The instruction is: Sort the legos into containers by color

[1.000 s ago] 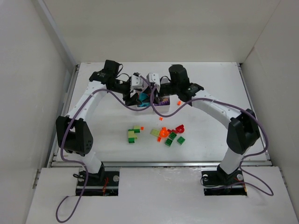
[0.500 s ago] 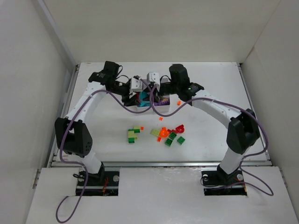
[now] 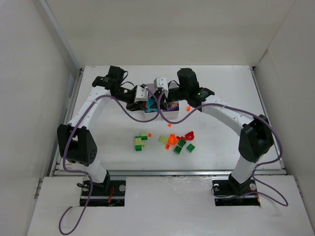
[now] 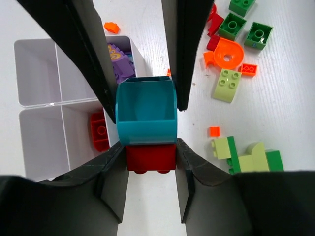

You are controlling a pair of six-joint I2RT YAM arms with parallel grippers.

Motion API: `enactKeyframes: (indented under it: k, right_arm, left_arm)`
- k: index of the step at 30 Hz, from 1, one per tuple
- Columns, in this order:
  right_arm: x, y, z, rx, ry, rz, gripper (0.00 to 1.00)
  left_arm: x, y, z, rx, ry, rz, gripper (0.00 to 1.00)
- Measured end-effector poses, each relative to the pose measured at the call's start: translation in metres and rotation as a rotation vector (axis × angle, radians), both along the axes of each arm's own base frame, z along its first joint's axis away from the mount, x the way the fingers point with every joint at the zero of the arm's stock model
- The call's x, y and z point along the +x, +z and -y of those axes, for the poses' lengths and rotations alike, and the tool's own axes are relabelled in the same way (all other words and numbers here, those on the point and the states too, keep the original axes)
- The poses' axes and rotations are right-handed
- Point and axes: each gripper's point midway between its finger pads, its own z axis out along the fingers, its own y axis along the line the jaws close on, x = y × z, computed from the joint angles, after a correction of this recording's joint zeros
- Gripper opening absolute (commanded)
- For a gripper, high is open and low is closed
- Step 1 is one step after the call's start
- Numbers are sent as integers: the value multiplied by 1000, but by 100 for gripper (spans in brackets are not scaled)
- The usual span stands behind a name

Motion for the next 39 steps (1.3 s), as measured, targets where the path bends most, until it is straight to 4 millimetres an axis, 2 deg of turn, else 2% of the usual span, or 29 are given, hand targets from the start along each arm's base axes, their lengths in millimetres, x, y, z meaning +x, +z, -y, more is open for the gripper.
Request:
enactKeyframes:
  k: [9, 11, 15, 18, 21, 24, 28, 34, 35, 37, 39]
  right_arm:
    - [6, -1, 5, -1, -15, 0, 0]
    - [16, -3, 17, -9, -57, 8, 0]
    - [47, -3, 55, -23, -175, 32, 0]
    - [60, -3, 67, -30, -223, 50, 0]
    - [59, -6, 61, -38, -215, 65, 0]
    - [57, -19, 43, -61, -188, 69, 0]
    - [59, -50, 20, -107, -160, 59, 0]
    - [63, -94, 10, -184, -161, 38, 0]
    - [63, -99, 9, -194, -162, 36, 2]
    - [64, -105, 8, -209, -167, 36, 13]
    - [66, -106, 7, -217, -173, 45, 30]
  left_arm:
    - [3, -2, -5, -7, 24, 5, 0]
    - [3, -14, -23, 33, 78, -16, 0]
    - [11, -39, -70, 102, 237, -86, 0]
    - [20, -45, -96, 119, 336, -113, 0]
    - [26, -43, -97, 103, 369, -116, 0]
    - [30, -41, -93, 81, 393, -128, 0]
    - [39, -36, -91, 53, 443, -137, 0]
    - [50, -31, -90, 21, 499, -146, 0]
    - [51, -30, -90, 18, 504, -146, 0]
    - [52, -29, -89, 12, 512, -147, 0]
    - [53, -28, -89, 8, 518, -150, 0]
